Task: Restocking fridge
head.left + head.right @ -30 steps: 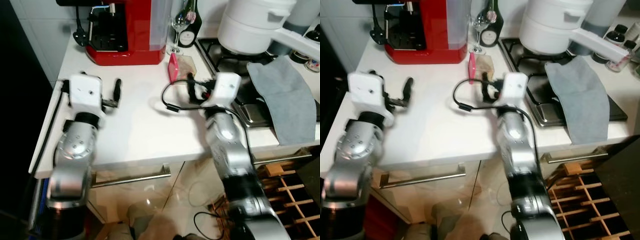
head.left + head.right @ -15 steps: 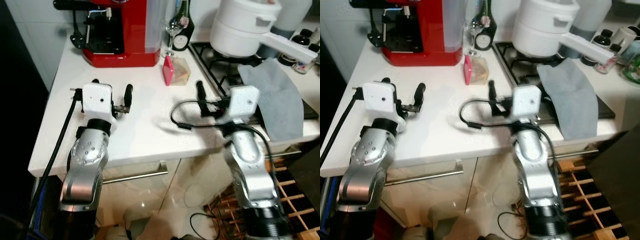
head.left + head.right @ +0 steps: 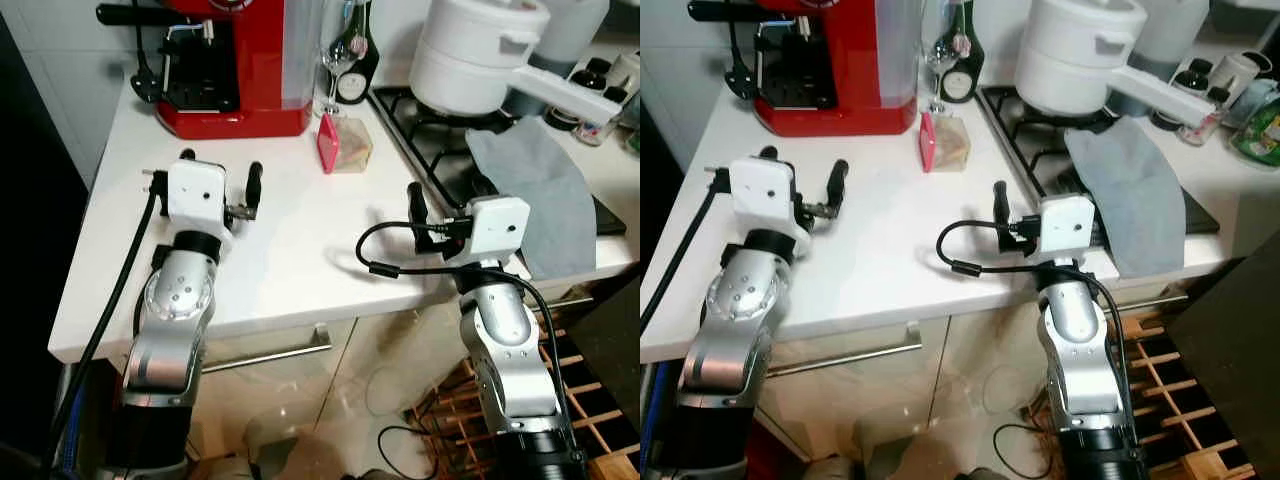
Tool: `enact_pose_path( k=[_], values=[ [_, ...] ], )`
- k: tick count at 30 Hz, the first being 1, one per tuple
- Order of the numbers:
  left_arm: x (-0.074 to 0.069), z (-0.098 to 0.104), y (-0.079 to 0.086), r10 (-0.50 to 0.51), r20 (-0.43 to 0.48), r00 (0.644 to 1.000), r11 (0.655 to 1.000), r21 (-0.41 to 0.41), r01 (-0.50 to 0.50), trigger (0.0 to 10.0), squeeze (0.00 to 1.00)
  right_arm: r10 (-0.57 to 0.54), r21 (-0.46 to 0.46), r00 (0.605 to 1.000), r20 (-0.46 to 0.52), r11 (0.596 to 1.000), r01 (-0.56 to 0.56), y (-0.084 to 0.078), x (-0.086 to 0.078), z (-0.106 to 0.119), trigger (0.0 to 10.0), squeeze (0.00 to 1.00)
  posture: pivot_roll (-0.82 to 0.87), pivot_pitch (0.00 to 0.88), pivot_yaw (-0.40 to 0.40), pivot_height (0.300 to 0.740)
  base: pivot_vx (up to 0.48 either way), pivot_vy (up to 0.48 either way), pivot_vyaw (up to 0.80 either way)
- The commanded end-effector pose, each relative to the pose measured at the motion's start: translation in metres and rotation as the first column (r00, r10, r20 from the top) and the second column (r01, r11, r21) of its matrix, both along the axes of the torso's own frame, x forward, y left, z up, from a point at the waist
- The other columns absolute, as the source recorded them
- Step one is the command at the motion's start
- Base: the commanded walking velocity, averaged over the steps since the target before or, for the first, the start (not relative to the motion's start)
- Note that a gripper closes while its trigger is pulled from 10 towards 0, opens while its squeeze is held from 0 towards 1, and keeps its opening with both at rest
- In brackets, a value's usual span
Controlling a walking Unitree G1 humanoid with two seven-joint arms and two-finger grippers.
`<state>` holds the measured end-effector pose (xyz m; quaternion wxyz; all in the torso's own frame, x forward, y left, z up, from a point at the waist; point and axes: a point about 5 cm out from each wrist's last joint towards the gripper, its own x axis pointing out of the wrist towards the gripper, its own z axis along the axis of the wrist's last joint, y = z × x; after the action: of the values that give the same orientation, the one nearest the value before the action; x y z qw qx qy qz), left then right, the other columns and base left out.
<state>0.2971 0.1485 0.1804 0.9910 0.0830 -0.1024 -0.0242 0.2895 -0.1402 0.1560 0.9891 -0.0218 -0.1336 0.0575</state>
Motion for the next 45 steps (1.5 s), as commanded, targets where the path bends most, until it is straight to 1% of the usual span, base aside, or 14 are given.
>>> enact_pose_path(
  k=[1,2,3,4,5,8,11,14,20,24,25,26,27,45],
  values=[
    [0.0,-0.007,-0.004,-0.014,-0.035,0.999,1.0,-0.01,0.014,10.0,1.0,-0.002,0.026,0.999,-0.042,1.0,0.003,-0.003,0.001,-0.007,10.0,0.0,0.07,0.0,-0.059,0.74,0.0,0.0,0.0],
    [0.0,-0.007,-0.004,-0.014,-0.035,0.999,1.0,-0.01,0.014,10.0,1.0,-0.002,0.026,0.999,-0.042,1.0,0.003,-0.003,0.001,-0.007,10.0,0.0,0.07,0.0,-0.059,0.74,0.0,0.0,0.0],
    [0.0,-0.005,-0.008,-0.045,-0.008,0.999,0.999,-0.022,0.044,9.8,1.0,0.025,0.071,0.999,-0.048,0.997,-0.021,-0.001,0.001,-0.009,0.0,0.0,0.07,0.0,-0.063,0.74,0.0,0.0,0.0],
    [0.0,-0.005,-0.008,-0.045,-0.008,0.999,0.999,-0.022,0.044,9.8,1.0,0.025,0.071,0.999,-0.048,0.997,-0.021,-0.001,0.001,-0.009,0.0,0.0,0.07,0.0,-0.063,0.74,0.0,0.0,0.0],
    [0.0,-0.003,-0.01,-0.064,0.014,0.998,0.998,-0.028,0.064,0.0,0.0,0.041,0.086,0.998,-0.045,0.996,-0.037,0.0,0.001,-0.01,0.0,0.0,0.07,0.0,-0.063,0.74,0.0,0.0,0.0],
    [-0.001,-0.003,-0.012,-0.085,0.025,0.996,0.996,-0.031,0.086,0.0,0.0,0.051,0.095,0.998,-0.039,0.994,-0.047,0.002,0.002,-0.009,0.0,0.0,0.07,0.0,-0.063,0.74,0.0,0.0,0.0],
    [0.003,-0.008,-0.013,-0.064,-0.009,0.998,0.992,-0.106,0.063,0.0,0.0,0.053,0.098,0.999,-0.003,0.994,-0.053,0.005,0.006,-0.002,0.0,0.0,0.05,0.0,-0.057,0.74,0.0,0.0,0.0],
    [0.005,-0.007,-0.013,-0.068,-0.006,0.998,0.991,-0.115,0.067,0.0,0.0,0.05,0.107,0.999,0.013,0.993,-0.052,0.005,0.007,0.0,0.0,0.0,0.04,0.0,-0.052,0.74,0.0,0.0,0.0],
    [0.012,0.004,-0.022,-0.111,0.054,0.992,0.991,-0.065,0.115,0.0,0.0,0.046,0.131,0.997,0.057,0.99,-0.054,0.005,0.01,0.009,0.0,0.0,0.02,0.0,-0.032,0.74,0.0,0.0,0.0],
    [0.019,0.005,-0.02,-0.091,0.036,0.995,0.995,-0.04,0.093,0.0,0.0,0.034,0.118,0.998,0.056,0.992,-0.04,0.005,0.015,0.012,0.0,0.0,0.01,0.0,-0.024,0.74,0.0,0.0,0.0],
    [0.019,0.007,-0.021,-0.095,0.05,0.994,0.994,-0.05,0.098,1.6,0.0,0.041,0.126,0.997,0.068,0.991,-0.049,0.005,0.016,0.014,0.0,0.0,0.01,0.0,-0.025,0.74,0.0,0.0,0.0],
    [0.019,0.008,-0.021,-0.099,0.061,0.993,0.993,-0.057,0.103,1.6,0.0,0.046,0.132,0.996,0.078,0.99,-0.056,0.005,0.016,0.015,0.0,0.0,0.01,0.0,-0.025,0.74,0.0,0.0,0.0],
    [0.018,0.01,-0.021,-0.109,0.085,0.99,0.992,-0.057,0.114,0.0,0.0,0.054,0.122,0.994,0.1,0.99,-0.066,0.005,0.015,0.018,0.0,0.0,0.01,0.0,-0.028,0.74,0.0,0.0,0.0],
    [0.01,0.004,-0.014,-0.072,0.068,0.995,0.996,-0.043,0.075,0.0,0.0,0.091,0.144,0.993,0.076,0.984,-0.101,0.012,0.023,0.015,0.0,0.0,0.06,0.0,-0.055,0.74,0.0,0.0,0.0]
  ],
)
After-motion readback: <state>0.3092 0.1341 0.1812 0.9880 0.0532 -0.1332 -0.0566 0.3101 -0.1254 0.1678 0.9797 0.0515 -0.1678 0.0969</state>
